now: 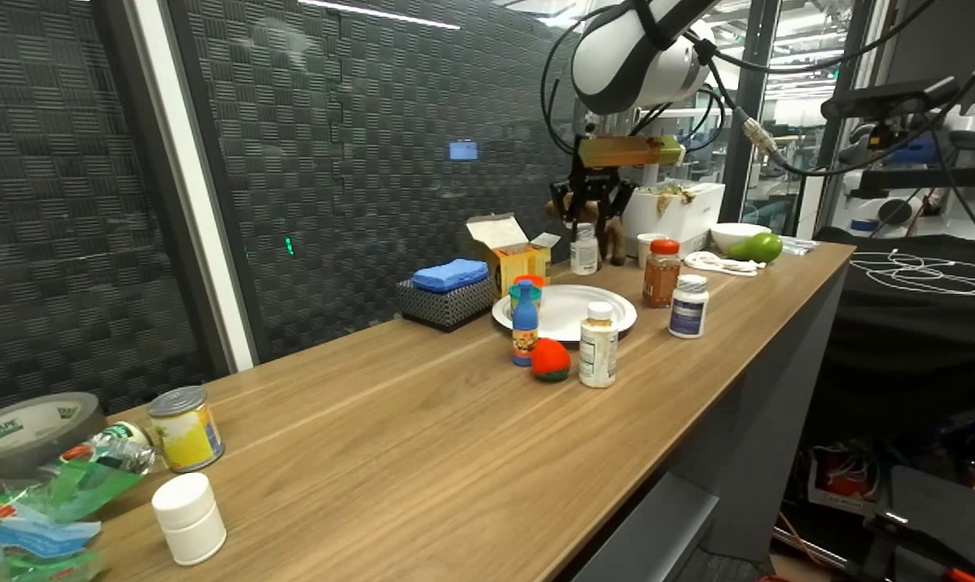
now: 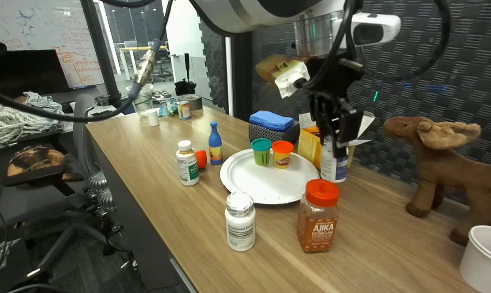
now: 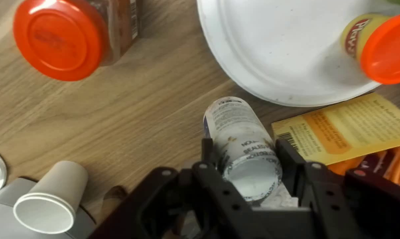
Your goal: Place the containers and the orange toy on the white plate
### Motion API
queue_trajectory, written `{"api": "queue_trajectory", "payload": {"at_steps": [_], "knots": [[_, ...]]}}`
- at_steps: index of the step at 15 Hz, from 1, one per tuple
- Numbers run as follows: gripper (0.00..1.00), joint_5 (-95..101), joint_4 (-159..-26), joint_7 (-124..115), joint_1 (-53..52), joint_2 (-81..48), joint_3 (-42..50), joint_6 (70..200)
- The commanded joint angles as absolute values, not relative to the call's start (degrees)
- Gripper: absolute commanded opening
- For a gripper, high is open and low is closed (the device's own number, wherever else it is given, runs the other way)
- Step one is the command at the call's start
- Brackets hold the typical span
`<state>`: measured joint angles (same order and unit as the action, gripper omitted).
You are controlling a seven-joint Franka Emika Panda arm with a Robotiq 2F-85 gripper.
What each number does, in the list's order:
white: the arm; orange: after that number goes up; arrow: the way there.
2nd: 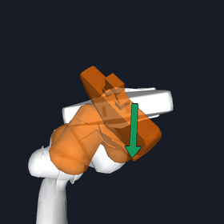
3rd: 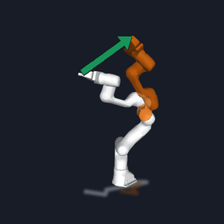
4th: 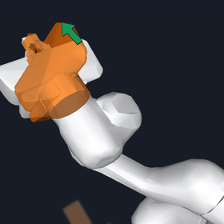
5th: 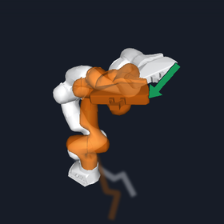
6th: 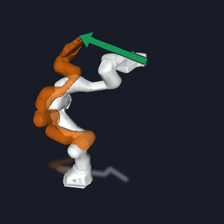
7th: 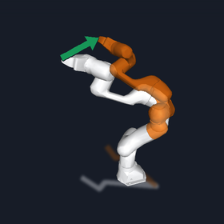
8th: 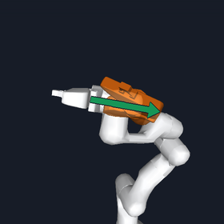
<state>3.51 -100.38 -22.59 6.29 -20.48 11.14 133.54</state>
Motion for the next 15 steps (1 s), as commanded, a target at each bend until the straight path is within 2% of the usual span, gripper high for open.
{"api": "queue_trajectory", "payload": {"at_steps": [1,15], "knots": [[0.24,5.26,-102.17,-23.09,3.29,-17.76,10.21,132.85],[0.24,1.78,-105.14,-22.30,2.82,-19.28,8.81,133.78]]}}
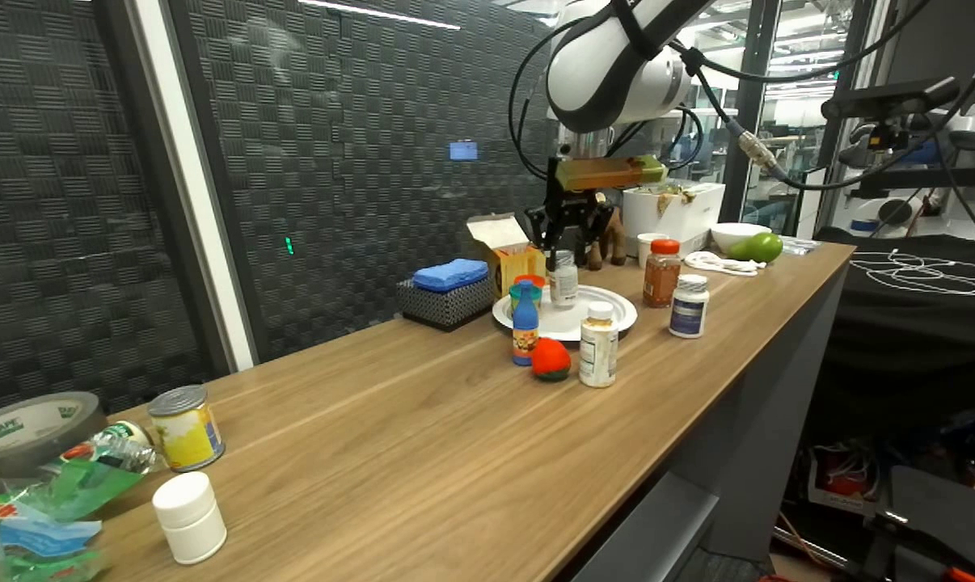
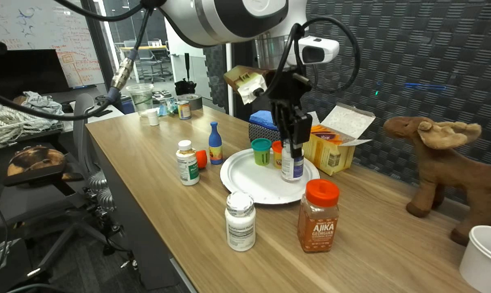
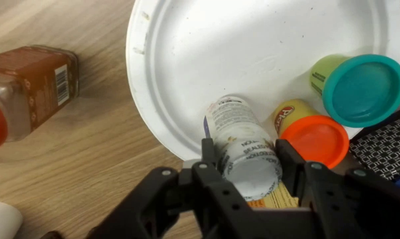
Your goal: Place the containers and the orange toy on the white plate
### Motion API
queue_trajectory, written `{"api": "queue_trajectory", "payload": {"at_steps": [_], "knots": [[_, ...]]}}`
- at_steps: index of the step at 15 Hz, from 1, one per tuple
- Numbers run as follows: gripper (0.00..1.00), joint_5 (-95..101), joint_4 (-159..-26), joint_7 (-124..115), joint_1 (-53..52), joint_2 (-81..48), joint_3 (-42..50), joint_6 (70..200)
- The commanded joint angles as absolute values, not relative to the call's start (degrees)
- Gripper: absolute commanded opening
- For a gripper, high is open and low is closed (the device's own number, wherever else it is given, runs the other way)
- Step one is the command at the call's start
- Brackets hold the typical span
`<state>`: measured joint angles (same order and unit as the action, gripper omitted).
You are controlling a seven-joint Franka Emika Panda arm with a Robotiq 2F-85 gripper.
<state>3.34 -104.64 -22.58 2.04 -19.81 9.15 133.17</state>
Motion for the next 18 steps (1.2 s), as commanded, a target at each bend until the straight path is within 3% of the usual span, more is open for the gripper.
{"api": "queue_trajectory", "payload": {"at_steps": [1,14,15,16,18], "knots": [[0.24,1.06,-105.09,-22.33,3.09,-19.46,8.74,133.98],[0.24,-2.76,-103.66,-22.50,3.56,-20.89,8.69,134.63],[0.74,-1.84,-103.79,-22.46,3.34,-20.56,8.96,134.26],[0.75,-1.24,-104.14,-22.48,3.18,-20.00,9.14,134.07],[0.88,0.24,-106.20,-22.18,2.92,-17.40,9.52,134.17]]}}
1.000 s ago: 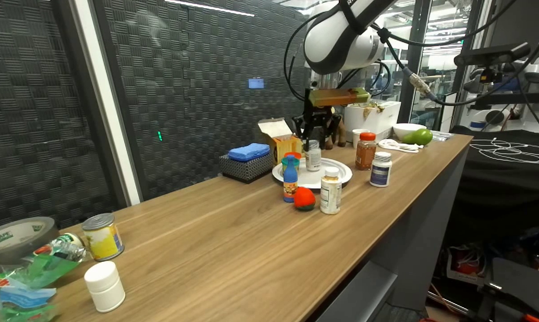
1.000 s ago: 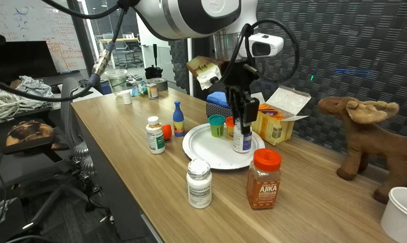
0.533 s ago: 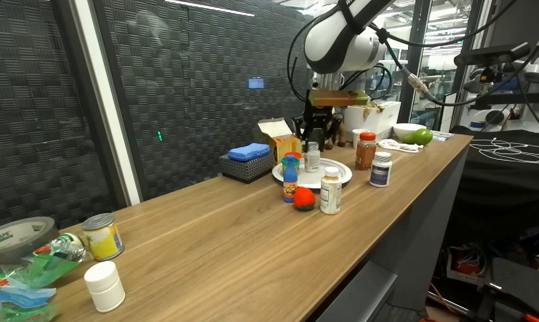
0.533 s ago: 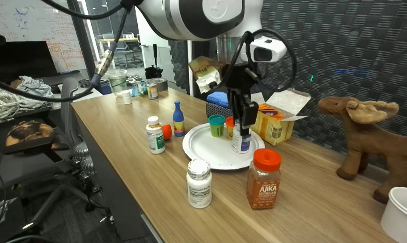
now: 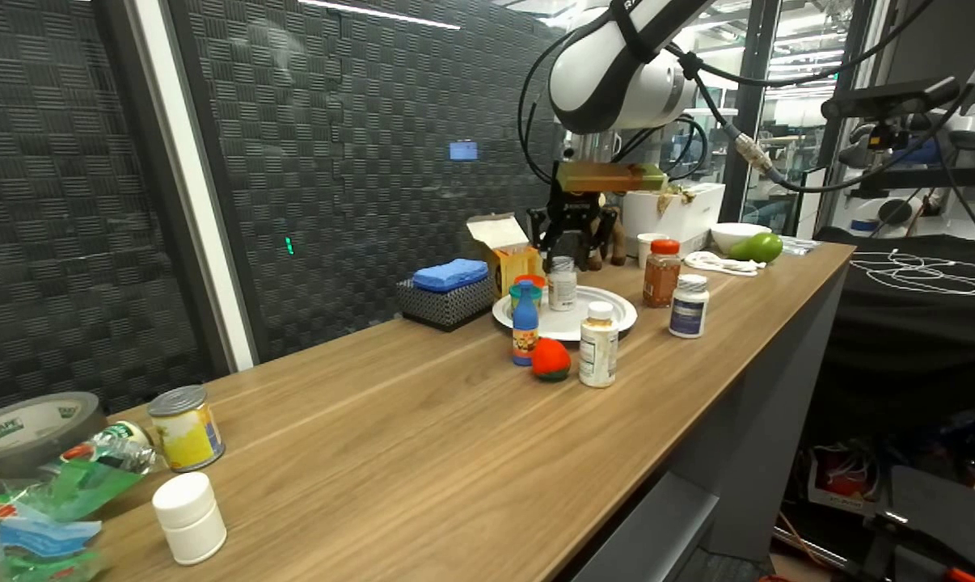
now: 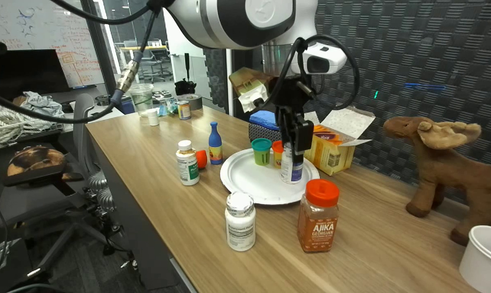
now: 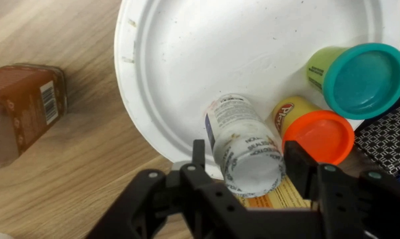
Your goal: Place the containers and the orange toy on the white plate
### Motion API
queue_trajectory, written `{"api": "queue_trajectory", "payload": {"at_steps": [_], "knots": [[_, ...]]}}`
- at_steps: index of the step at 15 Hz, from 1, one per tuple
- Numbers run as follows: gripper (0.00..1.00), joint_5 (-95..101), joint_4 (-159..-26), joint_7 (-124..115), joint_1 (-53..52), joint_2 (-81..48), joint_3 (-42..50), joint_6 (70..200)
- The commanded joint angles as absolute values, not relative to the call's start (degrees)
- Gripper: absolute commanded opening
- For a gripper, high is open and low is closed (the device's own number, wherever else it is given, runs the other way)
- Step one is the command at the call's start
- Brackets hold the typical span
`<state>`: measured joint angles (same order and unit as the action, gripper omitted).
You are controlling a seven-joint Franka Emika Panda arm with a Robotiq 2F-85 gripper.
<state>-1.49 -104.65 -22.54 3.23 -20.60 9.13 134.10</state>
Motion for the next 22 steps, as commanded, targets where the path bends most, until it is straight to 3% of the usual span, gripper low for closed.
{"api": "queue_trajectory", "payload": {"at_steps": [1,12,22], "knots": [[0.97,1.22,-107.27,-22.31,2.75,-16.08,9.76,134.34],[1.00,8.65,-127.60,-23.77,6.57,7.07,10.00,133.54],[1.00,11.34,-127.12,-21.87,11.19,4.16,10.10,136.56]]}}
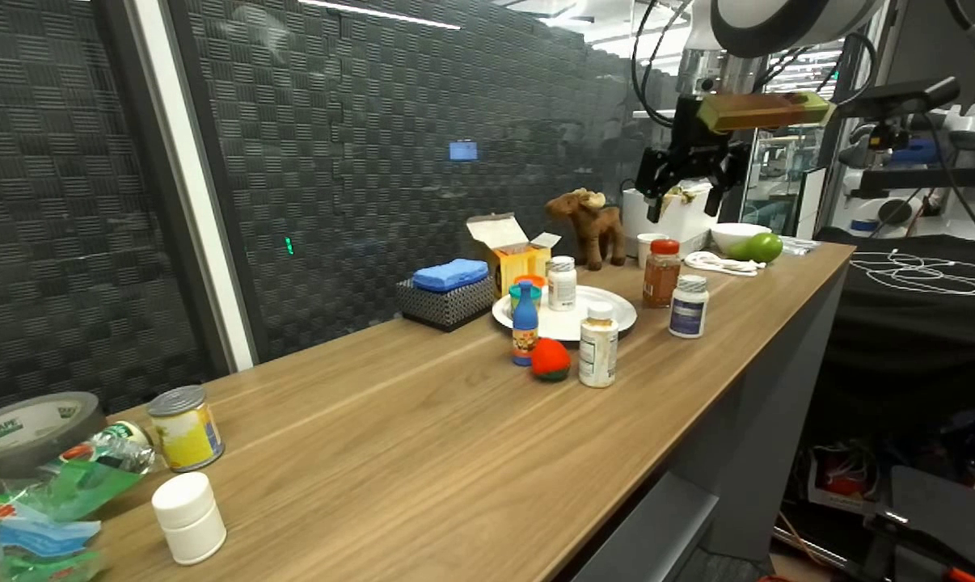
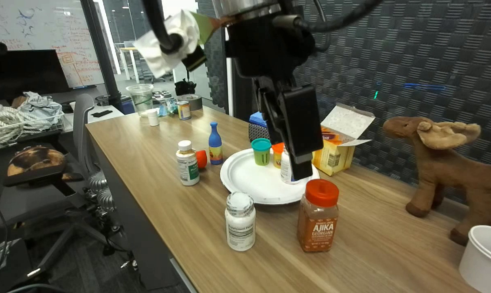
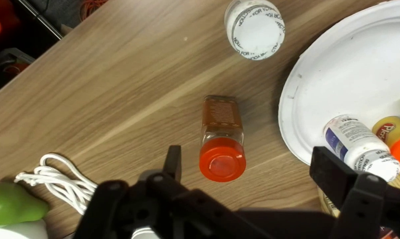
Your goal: Place the containers and the orange toy on the white plate
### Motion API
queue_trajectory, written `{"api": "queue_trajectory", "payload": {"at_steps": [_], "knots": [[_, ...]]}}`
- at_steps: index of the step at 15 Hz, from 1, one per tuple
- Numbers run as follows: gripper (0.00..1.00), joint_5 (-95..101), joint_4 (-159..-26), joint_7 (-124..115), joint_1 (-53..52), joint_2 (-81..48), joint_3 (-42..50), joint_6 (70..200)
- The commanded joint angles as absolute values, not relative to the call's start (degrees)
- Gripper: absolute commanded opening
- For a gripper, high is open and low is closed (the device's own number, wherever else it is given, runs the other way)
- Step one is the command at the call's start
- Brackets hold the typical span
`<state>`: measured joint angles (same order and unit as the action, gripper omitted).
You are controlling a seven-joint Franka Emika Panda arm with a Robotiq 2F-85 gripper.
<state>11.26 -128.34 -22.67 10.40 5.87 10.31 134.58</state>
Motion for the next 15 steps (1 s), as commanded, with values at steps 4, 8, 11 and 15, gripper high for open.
{"api": "queue_trajectory", "payload": {"at_steps": [4,8,11,15], "knots": [[1.00,10.85,-126.39,-21.37,11.44,1.70,10.49,137.41],[1.00,10.95,-125.67,-20.99,11.62,-0.73,10.85,139.20],[1.00,10.45,-124.32,-20.52,11.53,-2.67,11.20,140.22],[1.00,9.34,-122.06,-19.83,11.51,-4.77,11.67,140.40]]}}
